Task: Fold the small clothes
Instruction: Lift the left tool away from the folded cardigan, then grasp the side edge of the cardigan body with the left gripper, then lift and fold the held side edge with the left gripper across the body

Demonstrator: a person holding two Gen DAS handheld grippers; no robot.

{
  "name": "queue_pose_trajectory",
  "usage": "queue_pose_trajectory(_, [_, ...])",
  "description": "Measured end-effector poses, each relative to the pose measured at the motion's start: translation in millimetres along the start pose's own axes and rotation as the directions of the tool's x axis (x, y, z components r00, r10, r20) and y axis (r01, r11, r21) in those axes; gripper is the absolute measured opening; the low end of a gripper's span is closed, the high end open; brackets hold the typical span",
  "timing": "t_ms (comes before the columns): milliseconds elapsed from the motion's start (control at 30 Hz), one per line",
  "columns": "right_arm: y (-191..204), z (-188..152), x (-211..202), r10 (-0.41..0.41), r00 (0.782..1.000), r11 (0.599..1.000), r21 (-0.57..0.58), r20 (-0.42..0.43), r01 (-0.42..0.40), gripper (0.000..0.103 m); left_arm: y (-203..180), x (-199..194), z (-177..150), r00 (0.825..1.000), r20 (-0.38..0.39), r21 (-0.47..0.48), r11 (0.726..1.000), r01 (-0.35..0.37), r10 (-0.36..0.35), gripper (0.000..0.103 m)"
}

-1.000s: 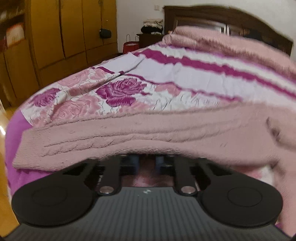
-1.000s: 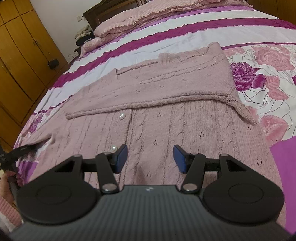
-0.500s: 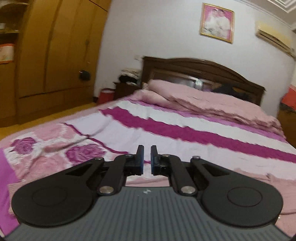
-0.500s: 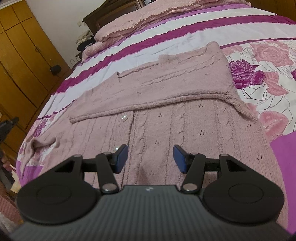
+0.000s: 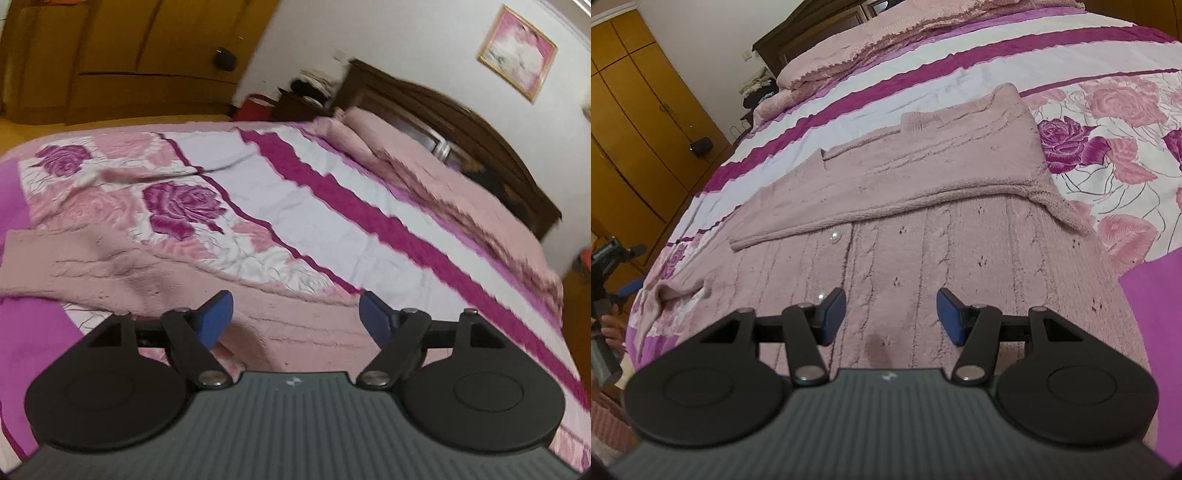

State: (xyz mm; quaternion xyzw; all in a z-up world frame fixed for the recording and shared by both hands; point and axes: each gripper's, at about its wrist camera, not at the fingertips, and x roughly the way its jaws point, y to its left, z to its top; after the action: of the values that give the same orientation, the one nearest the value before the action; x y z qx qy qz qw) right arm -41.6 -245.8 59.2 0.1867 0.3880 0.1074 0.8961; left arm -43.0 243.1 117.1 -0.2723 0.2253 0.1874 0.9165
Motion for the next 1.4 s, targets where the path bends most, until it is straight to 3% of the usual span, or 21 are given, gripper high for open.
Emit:
queue_pose_trajectory(133, [0.1,-1.0,1.1,-0.003,1.000,1.000,-0.006,-0.002,0.003,0.057,13.3,11.5,0.8,0.998,-0.060,-0.105,0.994,-0.013,0.007,0.081])
queue_pose_trajectory(300, [-2.0,-0.9,3.4,-0.008,1.000,1.000,0.002,-0.008,0.008,0.057,37.4,27.3,-7.3,0.997,-0.080,-0.306,0.952,-0.018,-0.007,0.081])
queue_pose_trajectory(600, [-5.0,-1.2,6.1,-0.014,1.000,1.000,0.004,-0.013,0.014,0.057,73.1,64.1,-6.1,0.991,-0.072,-0.450,0.882,-0.137,0.117,0.081])
queue_pose_trajectory(700, [-4.7,-1.7,7.1,-0.017,1.000,1.000,0.001,-0.015,0.017,0.057,85.2,73.3,-2.5,0.990,-0.047,-0.483,0.864,-0.142,0.136,0.080])
queue_pose_trajectory(767, [-4.6,-1.8,7.6,-0.019,1.000,1.000,0.000,-0.015,0.019,0.057,88.6,76.0,0.2,0.993,-0.027,-0.480,0.870,-0.113,0.114,0.074])
queue_pose_trajectory(833, [-5.3,-1.6,8.2,-0.019,1.000,1.000,0.004,-0.014,0.019,0.057,86.8,77.1,3.5,0.995,-0.020,-0.430,0.897,-0.100,0.102,0.044])
queue_pose_trajectory(933, [-4.9,-1.6,8.8,-0.020,1.000,1.000,0.005,-0.012,0.020,0.057,86.7,75.6,5.8,0.999,-0.013,-0.384,0.923,-0.037,0.034,0.022])
queue_pose_trajectory(1167, [-4.2,-2.0,7.3,-0.018,1.000,1.000,0.003,-0.006,0.018,0.057,65.1,48.6,16.6,0.993,0.073,-0.289,0.951,0.108,-0.091,0.019])
queue_pose_trajectory(1400, [-5.4,-2.9,2.2,-0.016,1.000,1.000,0.009,0.005,0.016,0.057,12.9,19.2,27.8,0.960,0.121,-0.190,0.943,0.273,-0.254,0.018])
